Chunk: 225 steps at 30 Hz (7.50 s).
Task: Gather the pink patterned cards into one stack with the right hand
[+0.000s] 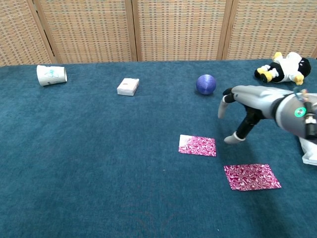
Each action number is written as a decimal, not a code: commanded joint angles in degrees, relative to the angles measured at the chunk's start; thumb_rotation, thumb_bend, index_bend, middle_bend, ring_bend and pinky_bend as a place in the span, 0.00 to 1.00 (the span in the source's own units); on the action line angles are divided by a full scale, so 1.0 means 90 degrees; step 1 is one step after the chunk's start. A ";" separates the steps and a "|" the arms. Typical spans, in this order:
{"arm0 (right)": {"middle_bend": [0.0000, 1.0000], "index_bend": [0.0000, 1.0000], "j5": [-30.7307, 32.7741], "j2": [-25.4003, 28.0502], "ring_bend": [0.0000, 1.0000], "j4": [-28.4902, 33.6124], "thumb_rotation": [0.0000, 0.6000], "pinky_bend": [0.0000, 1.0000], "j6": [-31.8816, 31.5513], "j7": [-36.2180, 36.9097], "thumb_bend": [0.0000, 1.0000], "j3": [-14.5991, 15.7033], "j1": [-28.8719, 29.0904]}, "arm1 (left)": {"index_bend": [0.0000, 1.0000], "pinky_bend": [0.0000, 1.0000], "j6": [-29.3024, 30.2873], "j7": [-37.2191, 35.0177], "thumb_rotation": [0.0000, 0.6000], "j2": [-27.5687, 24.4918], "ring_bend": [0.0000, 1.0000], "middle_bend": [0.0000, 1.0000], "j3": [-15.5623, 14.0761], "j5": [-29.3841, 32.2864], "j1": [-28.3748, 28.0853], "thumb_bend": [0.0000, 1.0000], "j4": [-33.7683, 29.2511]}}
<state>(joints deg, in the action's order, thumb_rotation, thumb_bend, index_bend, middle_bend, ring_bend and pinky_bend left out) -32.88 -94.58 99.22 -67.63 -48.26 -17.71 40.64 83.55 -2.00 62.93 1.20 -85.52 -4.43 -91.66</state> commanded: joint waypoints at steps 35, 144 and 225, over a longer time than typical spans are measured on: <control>0.00 0.31 0.0656 -0.1535 0.00 -0.1578 1.00 0.03 -0.0190 0.0026 0.23 0.0047 0.0785 | 0.00 0.00 -0.0029 -0.0125 1.00 -0.0034 0.00 0.00 -0.0019 -0.0016 -0.0012 0.00 0.0012; 0.00 0.58 -0.2773 0.0448 0.00 -0.0241 1.00 0.03 -0.0460 0.1710 0.31 0.2052 -0.1093 | 0.00 0.00 0.0024 -0.0022 1.00 0.0003 0.00 0.00 -0.0005 0.0010 0.0009 0.00 -0.0012; 0.00 0.19 -0.5351 0.2509 0.00 -0.0390 1.00 0.03 -0.0712 0.4140 0.09 0.1986 -0.1933 | 0.00 0.00 0.0027 -0.0045 1.00 0.0010 0.00 0.00 0.0006 0.0009 0.0011 0.00 -0.0003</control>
<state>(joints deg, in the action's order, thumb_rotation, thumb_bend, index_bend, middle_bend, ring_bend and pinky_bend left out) -75.55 -76.63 99.75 -71.55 -18.11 -1.10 25.37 83.79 -2.42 63.01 1.24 -85.44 -4.33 -91.70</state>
